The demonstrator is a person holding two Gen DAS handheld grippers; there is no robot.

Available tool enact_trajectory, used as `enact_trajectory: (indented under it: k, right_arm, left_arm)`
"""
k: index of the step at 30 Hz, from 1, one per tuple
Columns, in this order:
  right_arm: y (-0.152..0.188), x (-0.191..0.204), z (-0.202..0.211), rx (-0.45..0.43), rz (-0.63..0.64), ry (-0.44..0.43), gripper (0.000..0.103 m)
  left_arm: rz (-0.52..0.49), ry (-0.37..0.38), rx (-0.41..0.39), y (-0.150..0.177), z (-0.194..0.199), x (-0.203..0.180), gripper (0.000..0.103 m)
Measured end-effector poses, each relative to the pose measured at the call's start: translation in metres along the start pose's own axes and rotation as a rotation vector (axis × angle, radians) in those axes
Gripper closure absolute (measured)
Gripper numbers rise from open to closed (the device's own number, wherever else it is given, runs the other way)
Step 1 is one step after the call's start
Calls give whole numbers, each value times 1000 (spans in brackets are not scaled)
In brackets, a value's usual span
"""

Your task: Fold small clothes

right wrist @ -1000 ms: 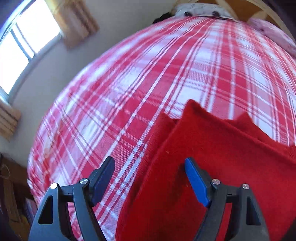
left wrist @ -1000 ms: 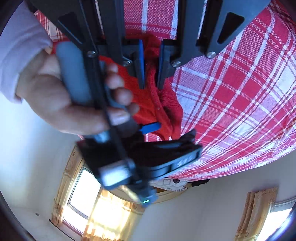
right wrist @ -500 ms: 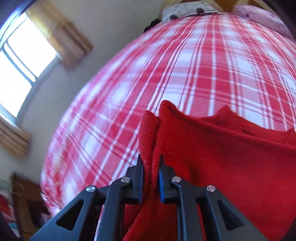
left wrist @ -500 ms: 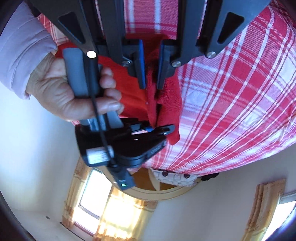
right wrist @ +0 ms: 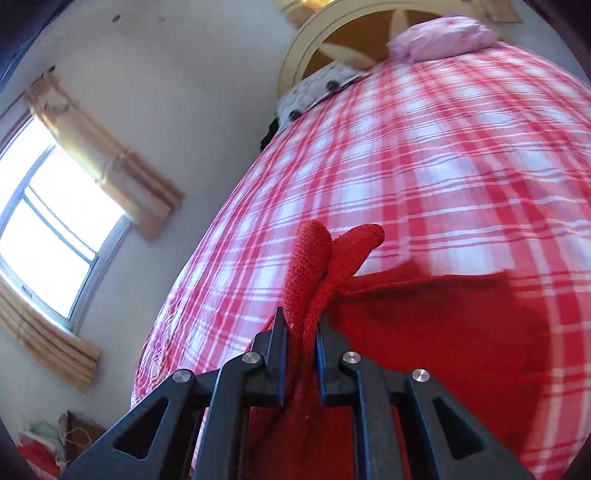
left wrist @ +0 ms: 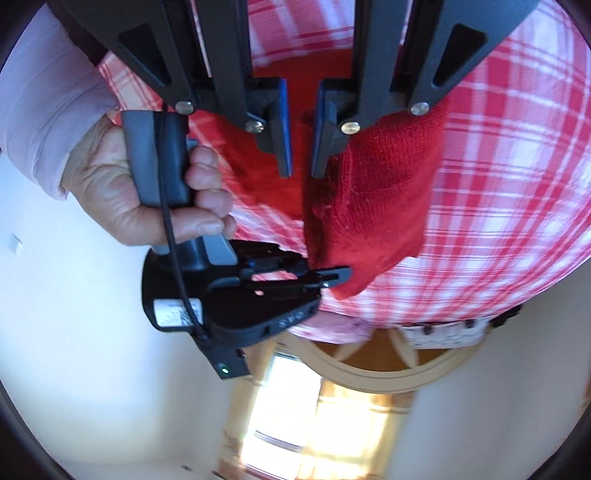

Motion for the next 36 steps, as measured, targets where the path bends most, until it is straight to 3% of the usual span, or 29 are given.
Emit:
enact_trajectory:
  k: [6,16,18,19,22,25,26,31,36]
  right_arm:
    - [25,-65,45,-37,-57,37,91]
    - [75,-130,37,30,-63,113,90]
    - [79,-135,34,31,-77,114,87]
    - [80,-138,32,25,-87,116,80]
    - [80,-146,42,0,-142,121,73]
    - [79,-154,79,-92,-222,149,73]
    - [81,-152,97,-132,-230,165,73]
    - [114,-88,142,-169,-127,116,73]
    - [164,-36,139,-132,-79,76,73]
  left_arm:
    - [-104,42,67,34,-28,-54,92]
    - [-152,22,188,71,-66,-63,92]
    - [-163,26,222,78,-65,-64,85]
    - [-179,31,236,82,-61,-65,83]
    - [-228,39,233,84,-39,-63,67]
    - [-222,46,194,74,-11,-53,39]
    - [-214,46,171,67,1,-47,28]
    - [-144,13,68,29,32,-10,20]
    - [-20,-147,44,9,24,40,17]
Point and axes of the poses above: each gripper's, at about its wrist camera, not at the fingertips, and z roughly against the way its jaws point, x to its left, y to its underside, the point moved 9 cm from there along -z, roughly the way its jaws point, and after that the axes turned 15 degrees about z, right-handed, at the moved point
